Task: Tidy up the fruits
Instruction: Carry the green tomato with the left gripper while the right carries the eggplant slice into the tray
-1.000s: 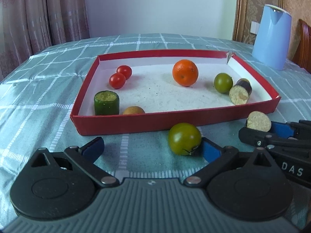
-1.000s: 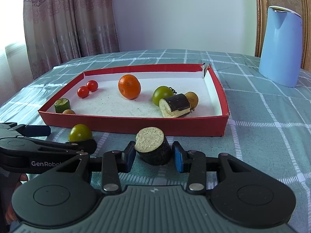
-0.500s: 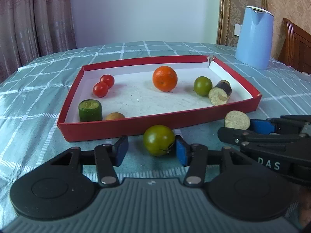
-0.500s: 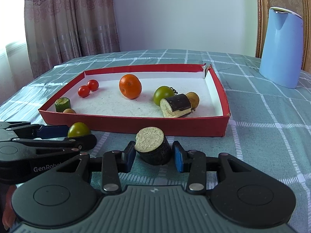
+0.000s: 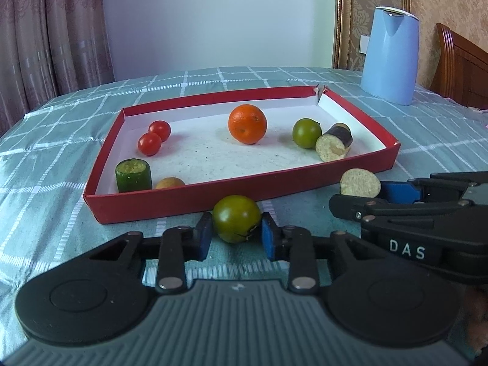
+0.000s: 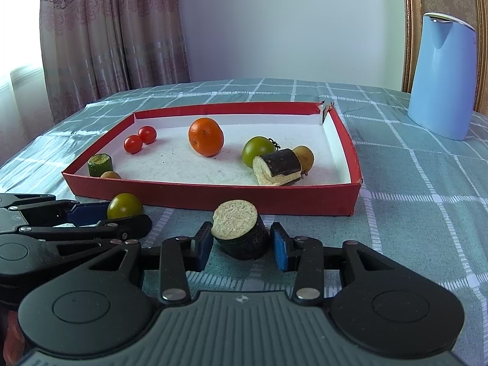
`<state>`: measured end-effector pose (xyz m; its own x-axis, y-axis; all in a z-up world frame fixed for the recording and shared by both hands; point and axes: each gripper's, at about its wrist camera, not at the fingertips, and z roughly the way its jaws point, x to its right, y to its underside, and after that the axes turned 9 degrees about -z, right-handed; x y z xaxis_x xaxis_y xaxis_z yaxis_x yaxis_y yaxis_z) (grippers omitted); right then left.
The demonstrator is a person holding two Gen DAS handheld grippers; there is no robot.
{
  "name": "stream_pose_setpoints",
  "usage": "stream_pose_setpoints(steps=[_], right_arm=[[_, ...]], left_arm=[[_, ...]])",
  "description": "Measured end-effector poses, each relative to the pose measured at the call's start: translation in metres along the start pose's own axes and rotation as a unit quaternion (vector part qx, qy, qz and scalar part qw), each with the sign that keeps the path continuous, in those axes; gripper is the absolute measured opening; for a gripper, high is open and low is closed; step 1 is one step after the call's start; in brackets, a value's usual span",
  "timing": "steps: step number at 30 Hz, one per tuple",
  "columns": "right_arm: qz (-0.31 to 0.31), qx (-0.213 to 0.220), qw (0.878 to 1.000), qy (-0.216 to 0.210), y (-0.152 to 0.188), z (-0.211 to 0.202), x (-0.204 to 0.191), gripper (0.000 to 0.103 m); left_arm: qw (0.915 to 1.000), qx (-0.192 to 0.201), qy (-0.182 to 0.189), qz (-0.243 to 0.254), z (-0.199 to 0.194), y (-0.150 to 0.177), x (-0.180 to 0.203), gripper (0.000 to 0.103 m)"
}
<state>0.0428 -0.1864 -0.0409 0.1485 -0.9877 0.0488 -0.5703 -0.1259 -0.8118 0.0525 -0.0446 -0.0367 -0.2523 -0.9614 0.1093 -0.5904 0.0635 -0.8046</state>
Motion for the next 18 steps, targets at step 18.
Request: stream_pose_setpoints(steps=[18], right_arm=[[-0.013, 0.045, 0.999, 0.013, 0.000, -0.014, -0.005, 0.040]], left_arm=[[0.9997, 0.019, -0.003, 0.017, -0.012, 0.001, 0.001, 0.030]])
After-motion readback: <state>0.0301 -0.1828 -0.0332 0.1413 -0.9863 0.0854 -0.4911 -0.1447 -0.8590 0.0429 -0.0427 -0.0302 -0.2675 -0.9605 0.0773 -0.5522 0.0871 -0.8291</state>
